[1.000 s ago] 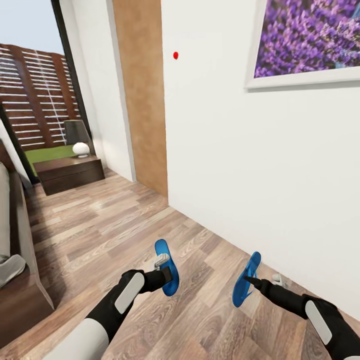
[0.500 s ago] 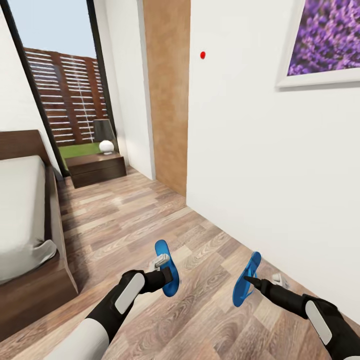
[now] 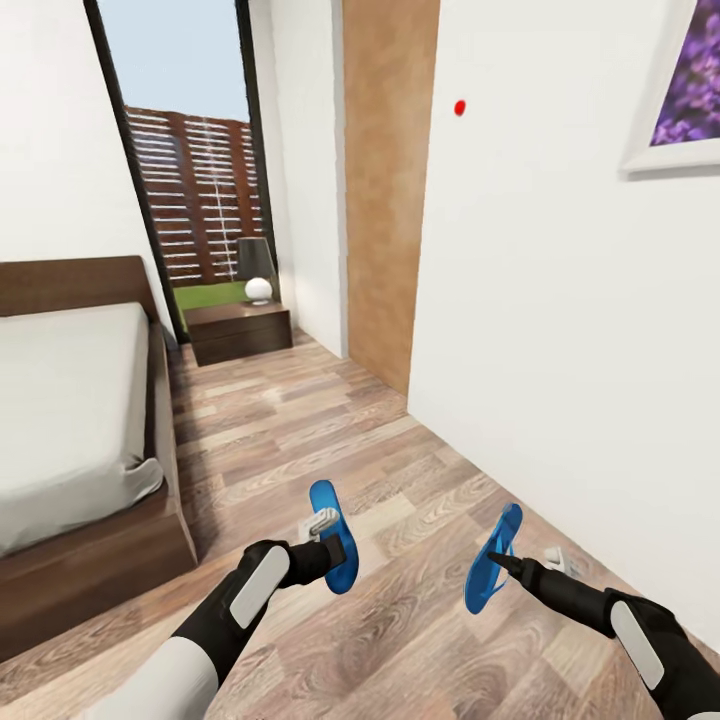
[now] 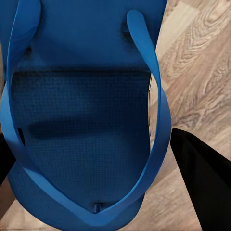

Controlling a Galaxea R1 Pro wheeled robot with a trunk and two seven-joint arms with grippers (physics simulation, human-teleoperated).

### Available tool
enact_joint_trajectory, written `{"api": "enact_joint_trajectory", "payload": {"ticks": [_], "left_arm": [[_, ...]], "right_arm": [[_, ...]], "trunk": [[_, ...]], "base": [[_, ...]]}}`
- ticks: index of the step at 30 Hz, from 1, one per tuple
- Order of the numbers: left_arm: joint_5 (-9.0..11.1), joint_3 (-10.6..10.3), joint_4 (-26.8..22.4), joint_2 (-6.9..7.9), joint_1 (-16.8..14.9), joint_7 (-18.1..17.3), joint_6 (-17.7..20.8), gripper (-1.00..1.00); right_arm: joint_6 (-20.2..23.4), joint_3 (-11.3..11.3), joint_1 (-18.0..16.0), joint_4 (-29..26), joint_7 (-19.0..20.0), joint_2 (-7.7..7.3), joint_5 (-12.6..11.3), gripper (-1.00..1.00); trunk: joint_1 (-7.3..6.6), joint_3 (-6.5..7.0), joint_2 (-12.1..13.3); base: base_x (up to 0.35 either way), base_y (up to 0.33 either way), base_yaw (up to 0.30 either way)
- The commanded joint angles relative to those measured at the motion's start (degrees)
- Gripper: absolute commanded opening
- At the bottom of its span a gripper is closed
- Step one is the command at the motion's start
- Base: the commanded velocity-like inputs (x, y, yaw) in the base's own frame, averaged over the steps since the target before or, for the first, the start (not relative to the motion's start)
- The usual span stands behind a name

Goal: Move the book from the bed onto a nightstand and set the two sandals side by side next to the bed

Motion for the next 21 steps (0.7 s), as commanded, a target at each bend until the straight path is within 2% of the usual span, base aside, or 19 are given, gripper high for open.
{"api": "enact_joint_trajectory", "payload": {"ticks": [1,12,21], "left_arm": [[0.55,-0.13,-0.08,0.01,-0.03,0.66,0.12,-1.0],[0.53,-0.13,-0.08,-0.03,-0.03,0.66,0.11,-1.0],[0.57,-0.13,-0.08,0.0,-0.07,0.66,0.07,-1.0]], "right_arm": [[0.43,-0.12,-0.01,-0.02,0.04,0.0,-0.32,-1.0],[0.43,-0.08,-0.01,-0.02,0.04,0.0,-0.31,-1.0],[0.43,-0.09,-0.01,-0.02,0.04,0.0,-0.35,-1.0]], "trunk": [[-0.01,-0.06,-0.02],[-0.01,-0.06,-0.02],[-0.01,-0.06,-0.02]], "base": [[0.0,-0.107,0.27],[0.003,-0.127,0.27],[0.068,-0.111,0.27]]}}
